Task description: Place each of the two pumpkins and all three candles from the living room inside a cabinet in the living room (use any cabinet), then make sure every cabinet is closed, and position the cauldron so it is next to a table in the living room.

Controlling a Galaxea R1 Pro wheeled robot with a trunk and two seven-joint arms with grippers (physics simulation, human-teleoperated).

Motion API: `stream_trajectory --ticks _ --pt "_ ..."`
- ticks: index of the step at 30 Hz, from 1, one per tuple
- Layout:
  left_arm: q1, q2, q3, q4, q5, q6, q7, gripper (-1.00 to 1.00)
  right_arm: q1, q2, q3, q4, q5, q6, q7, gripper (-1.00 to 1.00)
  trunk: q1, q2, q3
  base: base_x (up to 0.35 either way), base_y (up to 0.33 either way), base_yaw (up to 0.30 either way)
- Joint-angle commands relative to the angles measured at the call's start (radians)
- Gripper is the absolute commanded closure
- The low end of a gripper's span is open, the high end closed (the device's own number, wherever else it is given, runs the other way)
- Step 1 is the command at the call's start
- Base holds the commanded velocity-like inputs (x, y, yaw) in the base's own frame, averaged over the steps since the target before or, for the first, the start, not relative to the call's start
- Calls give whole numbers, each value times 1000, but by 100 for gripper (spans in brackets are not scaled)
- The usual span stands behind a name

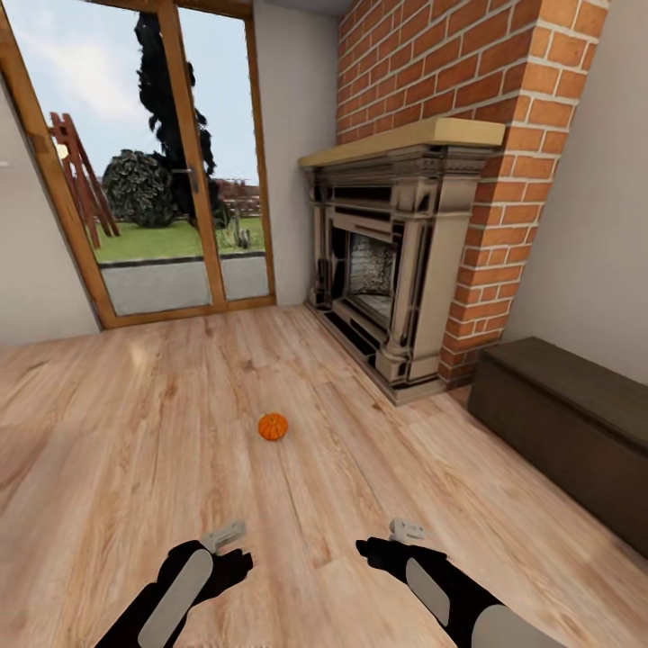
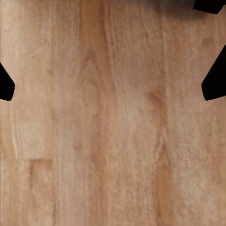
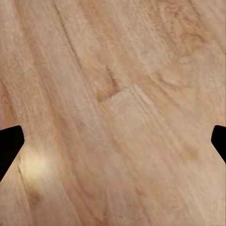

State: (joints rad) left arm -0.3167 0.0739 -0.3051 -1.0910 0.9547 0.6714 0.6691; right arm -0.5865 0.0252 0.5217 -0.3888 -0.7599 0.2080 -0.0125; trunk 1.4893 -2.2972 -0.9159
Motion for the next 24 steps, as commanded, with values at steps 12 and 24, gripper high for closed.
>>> stream_trajectory --ticks 12,24 --pt "-1 -1 -4 -1 7 -1 10 -100 -1 -1 30 -1 -4 1 -4 -100 0 0 -1 0 4 275" --pt "-1 0 -10 -1 -2 -2 10 -100 -1 -1 46 -1 -6 1 -2 -100 0 0 -1 141 93 213"
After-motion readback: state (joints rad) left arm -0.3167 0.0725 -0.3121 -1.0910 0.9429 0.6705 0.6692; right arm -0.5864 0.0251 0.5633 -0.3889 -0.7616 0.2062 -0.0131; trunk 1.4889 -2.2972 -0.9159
